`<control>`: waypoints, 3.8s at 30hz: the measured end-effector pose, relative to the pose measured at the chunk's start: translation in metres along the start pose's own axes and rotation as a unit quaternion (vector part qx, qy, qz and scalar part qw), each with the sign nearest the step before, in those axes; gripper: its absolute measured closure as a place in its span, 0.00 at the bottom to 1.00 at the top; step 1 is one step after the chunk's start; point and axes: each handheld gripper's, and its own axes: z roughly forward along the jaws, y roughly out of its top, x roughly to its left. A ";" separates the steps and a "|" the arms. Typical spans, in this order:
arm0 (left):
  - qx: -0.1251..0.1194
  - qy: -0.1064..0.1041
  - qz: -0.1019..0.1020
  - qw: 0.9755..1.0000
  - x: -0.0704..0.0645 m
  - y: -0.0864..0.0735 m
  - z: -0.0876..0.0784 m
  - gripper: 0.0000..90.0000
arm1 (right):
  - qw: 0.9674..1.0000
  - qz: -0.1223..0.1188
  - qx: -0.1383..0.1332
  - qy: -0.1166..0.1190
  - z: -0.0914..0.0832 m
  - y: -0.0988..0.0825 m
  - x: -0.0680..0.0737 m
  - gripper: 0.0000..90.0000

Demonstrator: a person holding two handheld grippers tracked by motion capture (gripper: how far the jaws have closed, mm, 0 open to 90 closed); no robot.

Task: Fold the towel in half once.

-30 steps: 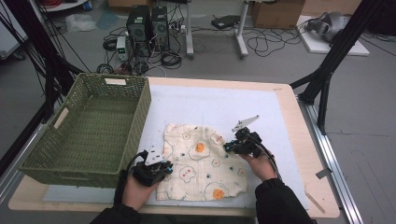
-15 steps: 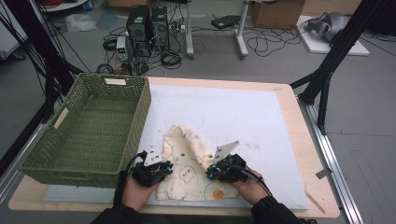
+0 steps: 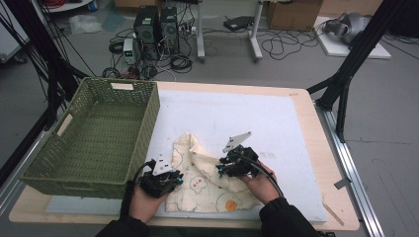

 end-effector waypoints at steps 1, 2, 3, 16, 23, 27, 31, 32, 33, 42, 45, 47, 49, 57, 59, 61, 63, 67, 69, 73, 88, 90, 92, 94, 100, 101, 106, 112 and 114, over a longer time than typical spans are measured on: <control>0.001 0.000 0.000 1.000 0.000 0.000 0.000 0.87 | 1.000 0.006 0.006 0.004 0.004 -0.001 -0.002 0.76; 0.001 -0.001 0.000 1.000 0.000 0.000 0.000 0.87 | 1.000 0.007 0.013 0.005 0.008 -0.002 -0.003 0.79; 0.001 -0.001 0.000 1.000 0.000 0.000 0.001 0.87 | 1.000 0.006 0.019 0.005 0.013 -0.003 -0.004 0.82; 0.000 -0.001 -0.001 1.000 0.000 0.000 0.001 0.88 | 0.999 0.028 -0.007 -0.018 -0.020 -0.003 -0.029 0.98; -0.001 -0.002 -0.002 1.000 0.001 0.000 0.002 0.87 | 0.988 0.057 -0.003 -0.145 -0.047 -0.004 -0.077 0.98; -0.004 -0.003 -0.001 1.000 0.001 0.000 0.002 0.84 | 0.980 0.098 -0.029 -0.173 -0.061 -0.020 -0.093 0.82; -0.010 -0.003 0.000 1.000 0.000 0.001 -0.001 0.80 | 0.988 0.074 -0.049 -0.126 -0.069 -0.027 -0.079 0.75; -0.014 -0.003 0.000 1.000 -0.001 0.001 -0.003 0.80 | 0.990 0.061 -0.051 -0.113 -0.070 -0.030 -0.072 0.75; -0.016 -0.004 0.000 1.000 -0.001 0.001 -0.004 0.79 | 0.992 0.047 -0.051 -0.107 -0.071 -0.033 -0.064 0.72; -0.008 0.000 0.008 1.000 -0.004 -0.002 -0.009 0.73 | 0.997 -0.007 -0.073 0.014 -0.074 -0.082 -0.005 0.64; 0.006 0.002 0.009 1.000 -0.003 -0.004 -0.004 0.72 | 0.998 -0.028 -0.042 0.027 -0.067 -0.094 0.007 0.67; 0.004 0.004 0.014 1.000 -0.004 -0.003 -0.003 0.78 | 0.999 -0.038 -0.020 0.024 -0.061 -0.099 0.010 0.74; 0.005 0.005 0.024 1.000 -0.004 -0.002 -0.001 0.89 | 0.999 -0.040 -0.011 0.033 -0.056 -0.101 0.010 0.81; -0.014 0.065 0.018 0.998 -0.004 0.009 0.009 0.99 | 0.999 -0.034 -0.016 0.005 -0.053 -0.087 -0.001 0.99; -0.020 0.079 0.006 0.997 -0.001 0.013 0.014 0.99 | 1.000 -0.022 -0.017 -0.013 -0.052 -0.084 -0.006 0.99; -0.015 0.084 0.001 0.996 0.001 0.014 0.018 0.99 | 1.000 -0.014 -0.006 -0.017 -0.046 -0.083 -0.011 0.98; -0.018 0.081 -0.004 0.997 0.002 0.014 0.020 0.97 | 1.000 -0.005 -0.016 -0.013 -0.045 -0.084 -0.015 0.96; -0.028 0.073 -0.006 0.997 0.001 0.013 0.011 0.89 | 0.999 -0.009 -0.043 -0.022 -0.057 -0.087 -0.009 0.87; -0.032 0.070 -0.003 0.997 -0.001 0.013 0.005 0.87 | 0.998 -0.016 -0.061 -0.026 -0.069 -0.090 -0.003 0.86; -0.036 0.057 0.004 0.998 -0.007 0.010 -0.007 0.85 | 0.996 -0.031 -0.084 -0.014 -0.088 -0.099 0.011 0.84; 0.017 -0.016 0.035 0.999 -0.025 -0.014 -0.017 0.78 | 0.996 -0.054 -0.037 0.064 -0.059 -0.115 0.036 0.83; 0.019 -0.024 0.040 0.999 -0.025 -0.013 -0.018 0.89 | 0.995 -0.048 -0.036 0.080 -0.059 -0.115 0.032 0.94; 0.018 -0.025 0.038 0.999 -0.026 -0.013 -0.018 0.98 | 0.994 -0.055 -0.034 0.085 -0.061 -0.115 0.032 0.97; 0.017 -0.033 0.035 0.999 -0.026 -0.013 -0.021 0.99 | 0.994 -0.062 -0.032 0.087 -0.066 -0.117 0.033 0.97; 0.006 -0.059 0.037 0.998 -0.037 -0.015 -0.036 0.99 | 0.993 -0.063 -0.033 0.097 -0.089 -0.133 0.043 0.97; 0.003 -0.065 0.038 0.997 -0.039 -0.016 -0.039 0.99 | 0.992 -0.061 -0.037 0.103 -0.092 -0.135 0.046 0.97; -0.005 -0.061 0.044 0.997 -0.042 -0.015 -0.041 0.84 | 0.991 -0.045 -0.067 0.107 -0.101 -0.139 0.045 0.82; -0.019 -0.030 0.036 0.999 -0.029 -0.011 -0.030 0.80 | 0.994 -0.017 -0.080 0.073 -0.094 -0.130 0.026 0.73; -0.022 -0.023 0.031 0.999 -0.025 -0.008 -0.026 0.79 | 0.995 -0.004 -0.079 0.062 -0.088 -0.126 0.018 0.70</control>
